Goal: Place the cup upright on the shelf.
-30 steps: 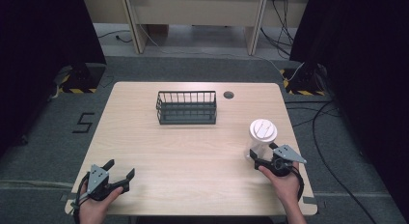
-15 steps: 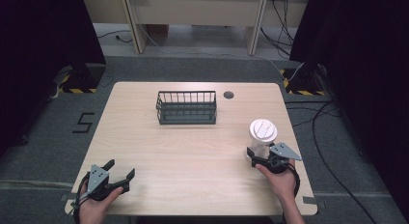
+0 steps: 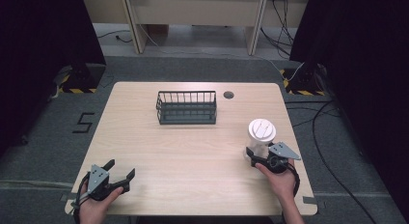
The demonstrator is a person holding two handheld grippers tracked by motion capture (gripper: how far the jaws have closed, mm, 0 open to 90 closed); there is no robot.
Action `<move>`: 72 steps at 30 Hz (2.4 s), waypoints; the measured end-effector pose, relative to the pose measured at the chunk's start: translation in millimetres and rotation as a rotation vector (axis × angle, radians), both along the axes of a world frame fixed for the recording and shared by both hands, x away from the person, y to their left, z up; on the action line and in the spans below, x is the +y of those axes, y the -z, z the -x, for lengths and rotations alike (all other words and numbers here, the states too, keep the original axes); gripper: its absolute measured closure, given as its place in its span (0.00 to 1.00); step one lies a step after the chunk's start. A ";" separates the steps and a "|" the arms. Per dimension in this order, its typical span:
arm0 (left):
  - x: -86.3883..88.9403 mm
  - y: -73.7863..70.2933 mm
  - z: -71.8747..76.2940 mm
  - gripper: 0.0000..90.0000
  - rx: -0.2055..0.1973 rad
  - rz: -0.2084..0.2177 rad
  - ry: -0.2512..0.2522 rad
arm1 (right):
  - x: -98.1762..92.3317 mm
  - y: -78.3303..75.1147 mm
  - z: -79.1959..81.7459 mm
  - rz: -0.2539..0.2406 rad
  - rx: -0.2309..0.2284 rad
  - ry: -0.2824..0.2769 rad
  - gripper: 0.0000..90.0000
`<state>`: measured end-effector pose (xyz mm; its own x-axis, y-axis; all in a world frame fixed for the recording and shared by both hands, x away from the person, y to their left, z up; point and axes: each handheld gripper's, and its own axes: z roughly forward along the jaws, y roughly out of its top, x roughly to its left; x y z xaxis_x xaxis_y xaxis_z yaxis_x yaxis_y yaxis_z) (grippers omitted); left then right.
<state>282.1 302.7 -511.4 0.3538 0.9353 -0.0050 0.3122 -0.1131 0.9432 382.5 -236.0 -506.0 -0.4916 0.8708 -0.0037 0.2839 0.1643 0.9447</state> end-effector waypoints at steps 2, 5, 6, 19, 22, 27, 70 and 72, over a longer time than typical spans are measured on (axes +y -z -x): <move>0.1 0.0 0.0 0.17 0.000 0.000 -0.001 | 2.0 -2.1 -0.6 0.003 -0.004 -0.005 0.20; 0.0 0.1 -0.1 0.17 0.001 0.000 0.000 | 4.5 -5.8 -2.1 0.003 -0.010 -0.011 0.20; 0.0 0.1 -0.1 0.17 0.000 0.000 0.001 | 5.6 -7.2 -2.5 0.002 -0.011 -0.012 0.20; -0.1 -0.2 0.1 0.17 -0.001 -0.001 0.002 | 13.8 -22.6 -11.9 0.015 -0.026 -0.030 0.21; -0.2 -0.2 0.0 0.17 -0.001 -0.001 0.003 | 15.7 -25.0 -13.8 0.019 -0.028 -0.032 0.21; -0.4 -0.3 0.1 0.17 -0.001 0.000 0.003 | 19.0 -30.2 -17.4 0.025 -0.035 -0.038 0.21; -3.1 -0.3 0.1 0.17 -0.004 0.000 0.015 | 61.0 -60.2 -53.5 0.036 -0.060 -0.065 0.21; -3.2 -0.3 0.1 0.17 -0.004 0.000 0.016 | 62.3 -60.8 -54.8 0.036 -0.060 -0.068 0.21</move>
